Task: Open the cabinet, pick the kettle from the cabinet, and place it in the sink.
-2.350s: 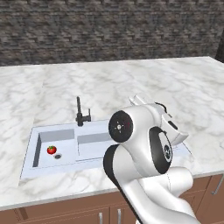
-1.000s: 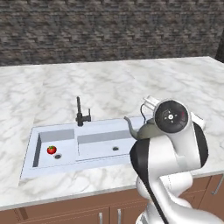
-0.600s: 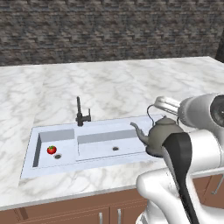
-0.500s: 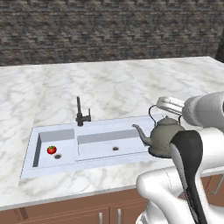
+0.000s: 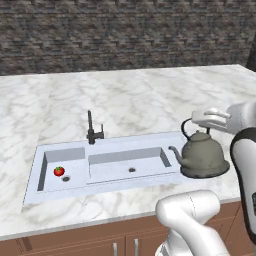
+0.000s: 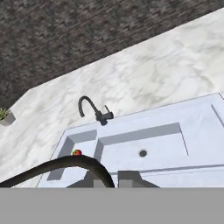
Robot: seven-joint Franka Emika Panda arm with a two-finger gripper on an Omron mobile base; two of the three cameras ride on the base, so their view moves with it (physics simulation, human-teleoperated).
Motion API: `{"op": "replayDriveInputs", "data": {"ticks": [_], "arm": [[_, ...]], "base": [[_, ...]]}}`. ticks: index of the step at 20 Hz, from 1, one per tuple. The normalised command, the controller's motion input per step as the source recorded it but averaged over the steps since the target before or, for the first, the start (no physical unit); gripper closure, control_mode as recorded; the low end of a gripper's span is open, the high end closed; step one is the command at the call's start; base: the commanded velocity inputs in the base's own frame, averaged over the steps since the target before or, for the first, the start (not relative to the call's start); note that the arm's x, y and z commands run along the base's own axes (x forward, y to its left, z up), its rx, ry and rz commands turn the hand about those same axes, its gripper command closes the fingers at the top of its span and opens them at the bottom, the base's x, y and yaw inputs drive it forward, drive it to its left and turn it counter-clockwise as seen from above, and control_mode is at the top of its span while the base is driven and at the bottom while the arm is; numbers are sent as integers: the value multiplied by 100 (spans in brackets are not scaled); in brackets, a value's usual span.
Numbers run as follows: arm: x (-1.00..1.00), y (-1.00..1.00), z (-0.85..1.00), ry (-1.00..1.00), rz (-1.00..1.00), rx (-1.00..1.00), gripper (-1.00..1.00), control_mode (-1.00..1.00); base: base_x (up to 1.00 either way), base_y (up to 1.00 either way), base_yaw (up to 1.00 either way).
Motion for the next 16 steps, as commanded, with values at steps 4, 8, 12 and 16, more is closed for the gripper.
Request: {"op": "replayDriveInputs", "data": {"ticks": [4,8,12,16], "arm": [[35,2,-10,1,14,18,100,-100],[40,7,-10,8,9,20,100,-100],[36,14,-18,4,9,19,100,-100],[34,18,-20,1,10,11,100,-100]], "base": [[0,0,0],[0,0,0],[0,0,0],[0,0,0]]}}
